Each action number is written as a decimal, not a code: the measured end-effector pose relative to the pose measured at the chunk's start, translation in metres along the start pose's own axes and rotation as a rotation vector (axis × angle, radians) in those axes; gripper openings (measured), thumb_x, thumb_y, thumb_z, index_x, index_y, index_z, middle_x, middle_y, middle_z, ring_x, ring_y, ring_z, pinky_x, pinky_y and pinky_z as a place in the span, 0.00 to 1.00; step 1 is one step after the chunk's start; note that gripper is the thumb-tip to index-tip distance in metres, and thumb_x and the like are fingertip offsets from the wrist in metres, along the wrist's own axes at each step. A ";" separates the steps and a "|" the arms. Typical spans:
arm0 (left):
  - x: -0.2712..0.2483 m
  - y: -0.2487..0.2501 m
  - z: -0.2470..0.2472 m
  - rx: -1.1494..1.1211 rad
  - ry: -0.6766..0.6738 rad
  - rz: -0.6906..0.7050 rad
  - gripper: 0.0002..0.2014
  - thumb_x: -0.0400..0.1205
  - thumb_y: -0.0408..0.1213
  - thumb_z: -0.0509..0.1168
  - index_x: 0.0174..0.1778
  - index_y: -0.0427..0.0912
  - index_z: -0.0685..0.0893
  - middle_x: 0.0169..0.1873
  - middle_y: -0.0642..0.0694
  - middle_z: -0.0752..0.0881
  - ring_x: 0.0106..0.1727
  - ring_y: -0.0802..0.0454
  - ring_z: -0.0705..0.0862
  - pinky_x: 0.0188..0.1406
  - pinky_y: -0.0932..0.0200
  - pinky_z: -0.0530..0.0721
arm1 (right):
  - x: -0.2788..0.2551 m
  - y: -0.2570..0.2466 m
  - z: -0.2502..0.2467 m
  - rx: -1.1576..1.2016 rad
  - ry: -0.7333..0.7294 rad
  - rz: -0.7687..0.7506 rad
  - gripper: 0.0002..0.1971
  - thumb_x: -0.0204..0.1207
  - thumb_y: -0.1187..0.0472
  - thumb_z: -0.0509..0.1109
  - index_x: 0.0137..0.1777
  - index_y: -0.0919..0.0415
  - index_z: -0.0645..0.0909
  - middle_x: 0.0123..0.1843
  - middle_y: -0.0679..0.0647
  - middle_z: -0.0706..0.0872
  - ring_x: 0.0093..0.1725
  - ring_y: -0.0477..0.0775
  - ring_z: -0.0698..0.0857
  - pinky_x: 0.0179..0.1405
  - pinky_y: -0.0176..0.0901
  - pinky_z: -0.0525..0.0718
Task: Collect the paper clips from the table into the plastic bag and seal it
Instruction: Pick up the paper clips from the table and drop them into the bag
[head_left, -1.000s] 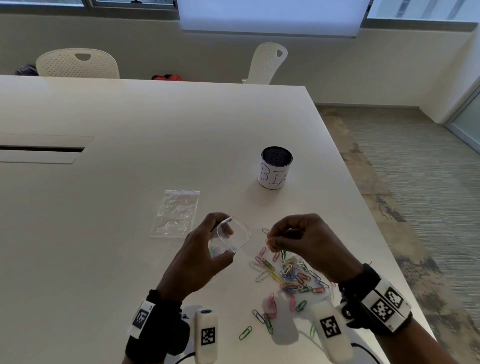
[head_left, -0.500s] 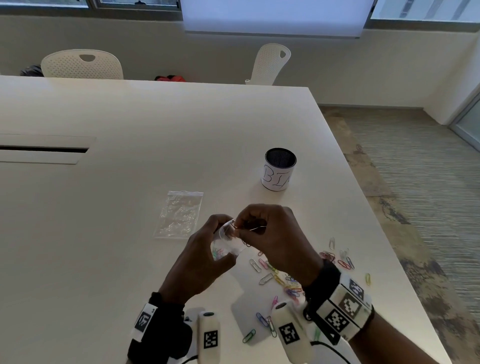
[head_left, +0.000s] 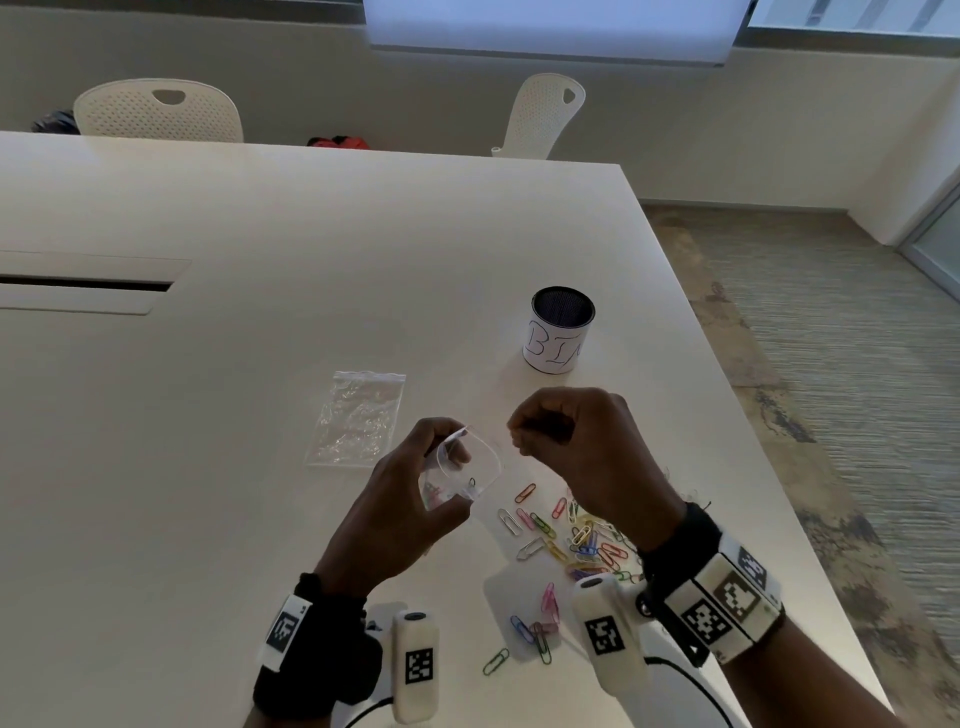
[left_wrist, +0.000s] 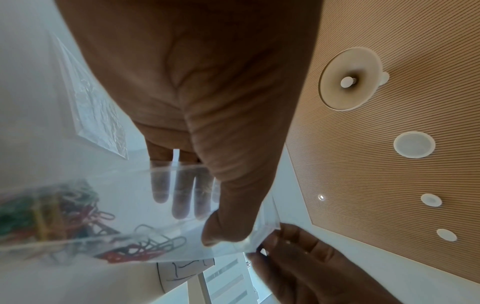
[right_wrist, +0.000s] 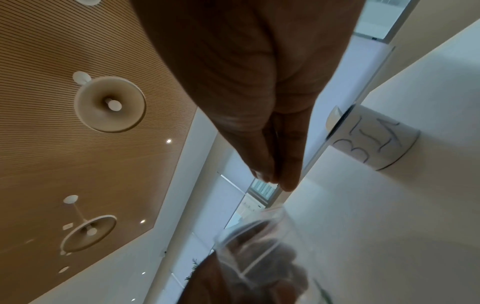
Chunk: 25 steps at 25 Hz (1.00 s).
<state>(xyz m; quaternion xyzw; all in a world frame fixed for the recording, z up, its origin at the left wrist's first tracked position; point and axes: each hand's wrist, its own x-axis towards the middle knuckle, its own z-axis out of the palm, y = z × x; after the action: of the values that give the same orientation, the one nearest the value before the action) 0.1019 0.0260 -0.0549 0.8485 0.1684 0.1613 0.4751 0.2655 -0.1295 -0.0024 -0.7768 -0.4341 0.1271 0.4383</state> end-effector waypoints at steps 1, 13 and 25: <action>-0.001 0.000 0.000 -0.003 0.002 0.002 0.27 0.76 0.34 0.79 0.67 0.55 0.77 0.54 0.57 0.88 0.58 0.55 0.88 0.51 0.67 0.86 | -0.002 0.009 -0.001 -0.041 -0.024 0.017 0.05 0.78 0.66 0.79 0.51 0.57 0.92 0.44 0.47 0.95 0.42 0.41 0.93 0.50 0.37 0.93; -0.002 -0.001 -0.001 0.010 0.001 -0.016 0.28 0.76 0.33 0.79 0.68 0.56 0.77 0.54 0.57 0.88 0.56 0.51 0.88 0.52 0.64 0.86 | -0.030 0.055 0.016 -0.444 -0.628 -0.160 0.16 0.87 0.58 0.69 0.72 0.51 0.84 0.73 0.47 0.81 0.71 0.45 0.77 0.72 0.44 0.83; 0.000 -0.001 0.000 -0.003 0.000 -0.018 0.27 0.77 0.33 0.79 0.67 0.56 0.77 0.54 0.57 0.87 0.58 0.52 0.88 0.50 0.72 0.84 | -0.031 0.066 0.005 -0.513 -0.571 -0.158 0.06 0.82 0.55 0.75 0.57 0.51 0.87 0.64 0.47 0.85 0.60 0.43 0.79 0.56 0.36 0.83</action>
<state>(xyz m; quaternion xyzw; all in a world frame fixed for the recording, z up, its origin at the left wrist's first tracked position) 0.1015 0.0267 -0.0553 0.8462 0.1760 0.1573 0.4777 0.2817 -0.1673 -0.0634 -0.7588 -0.6146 0.1911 0.0999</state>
